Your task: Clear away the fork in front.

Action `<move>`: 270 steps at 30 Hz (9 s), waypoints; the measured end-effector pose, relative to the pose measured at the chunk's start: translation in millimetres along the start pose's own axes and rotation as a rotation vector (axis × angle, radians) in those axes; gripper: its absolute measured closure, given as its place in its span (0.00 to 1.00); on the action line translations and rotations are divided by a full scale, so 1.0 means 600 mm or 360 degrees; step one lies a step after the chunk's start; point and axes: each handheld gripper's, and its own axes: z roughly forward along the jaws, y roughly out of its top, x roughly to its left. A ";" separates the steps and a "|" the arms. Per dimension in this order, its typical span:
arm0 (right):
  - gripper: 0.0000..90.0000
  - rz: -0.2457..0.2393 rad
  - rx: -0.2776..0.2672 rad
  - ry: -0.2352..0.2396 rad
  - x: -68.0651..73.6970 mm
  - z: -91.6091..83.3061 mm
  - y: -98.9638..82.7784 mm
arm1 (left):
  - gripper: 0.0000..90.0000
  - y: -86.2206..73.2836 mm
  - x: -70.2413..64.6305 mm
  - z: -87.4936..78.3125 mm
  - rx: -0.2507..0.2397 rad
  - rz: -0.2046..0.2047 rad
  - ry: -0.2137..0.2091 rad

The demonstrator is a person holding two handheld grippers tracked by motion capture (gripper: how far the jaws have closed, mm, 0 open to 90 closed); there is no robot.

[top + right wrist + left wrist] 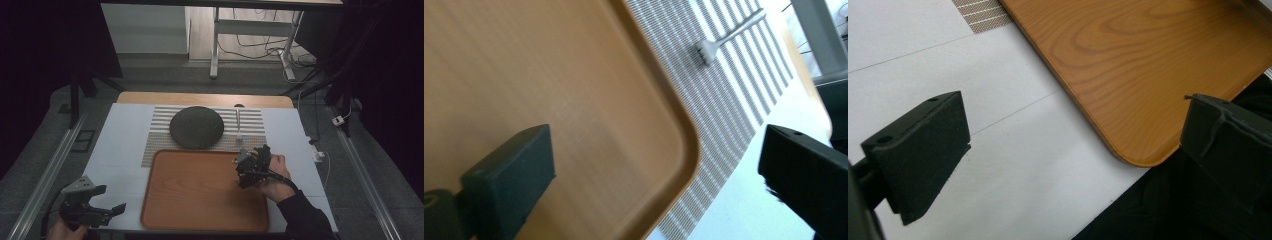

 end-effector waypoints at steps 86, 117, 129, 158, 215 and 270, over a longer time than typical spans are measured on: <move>0.98 -0.0301 -0.0106 -0.0090 -0.047 0.018 0.045 | 0.00 0.002 -0.006 0.004 0.0036 0.0064 -0.0011; 0.98 0.0428 -0.0749 0.0789 -0.039 -0.129 -0.068 | 0.00 0.064 -0.040 0.055 0.0047 0.0326 -0.0220; 0.99 0.0428 -0.0856 0.1050 -0.011 -0.144 -0.077 | 0.00 0.132 -0.063 0.113 0.0088 0.0517 -0.0317; 0.99 0.0074 -0.0997 0.1636 0.048 -0.149 -0.029 | 0.44 0.206 -0.154 0.219 0.0363 0.1226 -0.0631; 0.15 0.0576 -0.0776 0.0934 0.015 -0.145 -0.082 | 0.96 0.171 -0.140 0.193 0.0651 0.0901 -0.0473; 0.00 0.0877 -0.0466 0.0597 0.025 -0.186 -0.206 | 0.93 0.151 -0.054 0.197 0.0612 0.0061 -0.0130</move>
